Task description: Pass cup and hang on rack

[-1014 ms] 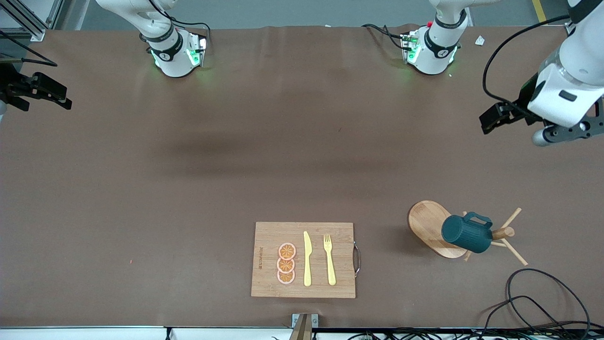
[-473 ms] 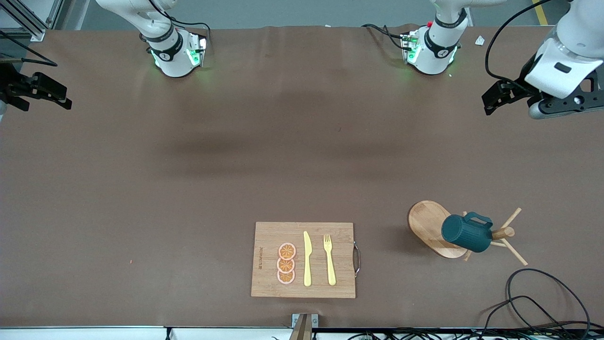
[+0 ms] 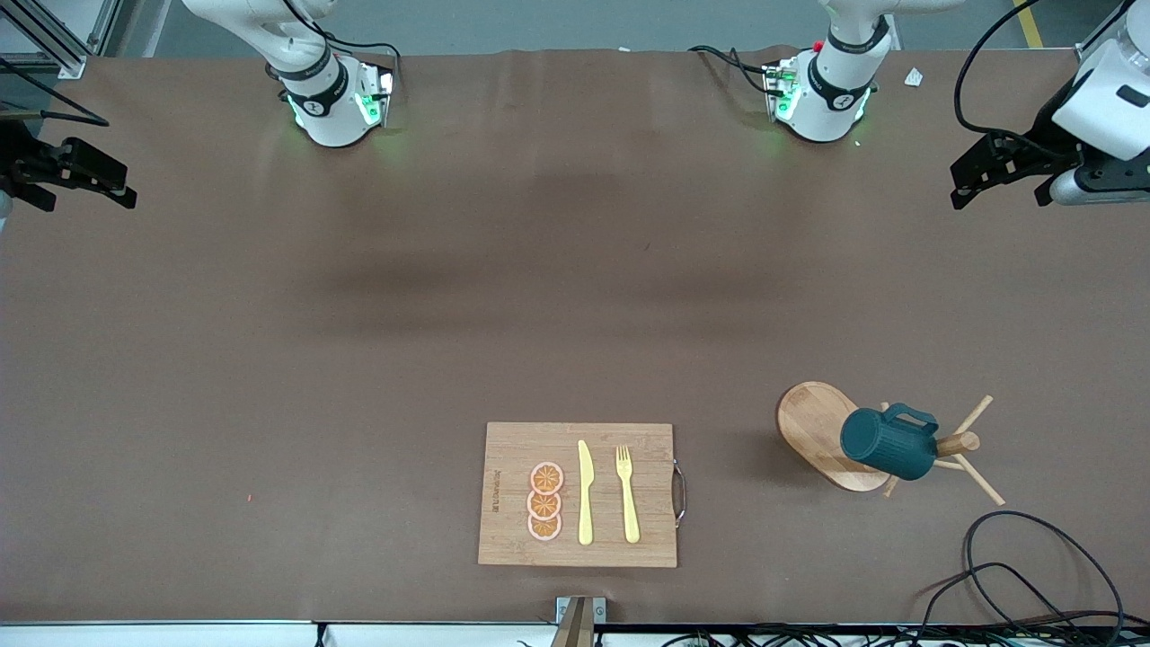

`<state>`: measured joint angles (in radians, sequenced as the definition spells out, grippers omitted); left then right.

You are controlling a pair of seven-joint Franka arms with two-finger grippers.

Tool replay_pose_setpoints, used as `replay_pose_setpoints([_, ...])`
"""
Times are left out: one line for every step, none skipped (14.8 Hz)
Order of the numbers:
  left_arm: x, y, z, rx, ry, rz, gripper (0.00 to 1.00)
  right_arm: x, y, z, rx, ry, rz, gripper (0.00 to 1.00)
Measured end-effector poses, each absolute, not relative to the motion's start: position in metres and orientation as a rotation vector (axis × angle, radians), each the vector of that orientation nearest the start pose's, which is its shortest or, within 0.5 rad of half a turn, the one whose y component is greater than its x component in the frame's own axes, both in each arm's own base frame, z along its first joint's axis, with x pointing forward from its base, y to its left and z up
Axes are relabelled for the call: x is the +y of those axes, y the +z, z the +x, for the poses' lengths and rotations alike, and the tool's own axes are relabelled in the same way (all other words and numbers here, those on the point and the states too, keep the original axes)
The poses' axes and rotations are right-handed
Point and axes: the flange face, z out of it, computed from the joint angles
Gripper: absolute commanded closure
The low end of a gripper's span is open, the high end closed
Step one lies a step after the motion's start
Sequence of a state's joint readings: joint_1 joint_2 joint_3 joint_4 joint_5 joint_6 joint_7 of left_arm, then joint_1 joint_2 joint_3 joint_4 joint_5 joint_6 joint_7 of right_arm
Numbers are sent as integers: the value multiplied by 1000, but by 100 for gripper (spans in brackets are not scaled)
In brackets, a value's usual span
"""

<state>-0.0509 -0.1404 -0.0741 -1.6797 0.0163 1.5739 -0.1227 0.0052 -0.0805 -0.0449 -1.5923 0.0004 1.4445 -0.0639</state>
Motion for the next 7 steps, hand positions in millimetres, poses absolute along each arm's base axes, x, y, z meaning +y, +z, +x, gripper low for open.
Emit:
replay_pose_setpoints([-65,648,507,9,-60,-3119,0,-22,647,515,-38,105,-3132,0])
replay_pose_setpoints([-65,647,508,11,-56,-3119,0,-22,647,515,-38,105,-3132,0])
replay_pose_setpoints([-65,645,509,13,-51,-3119,0,-22,647,515,-38,105,-3132,0])
replay_pose_setpoints([-65,644,510,15,-45,-3119,0,-22,647,515,-38,105,-3132,0])
replay_pose_setpoints([-65,642,511,15,-41,-3119,0,-22,647,515,-38,105,-3132,0])
replay_pose_setpoints([-65,641,511,16,-38,-3119,0,-22,647,515,-38,105,-3132,0])
replay_pose_setpoints([-65,641,511,17,-37,-3120,0,-22,647,515,-38,105,-3132,0])
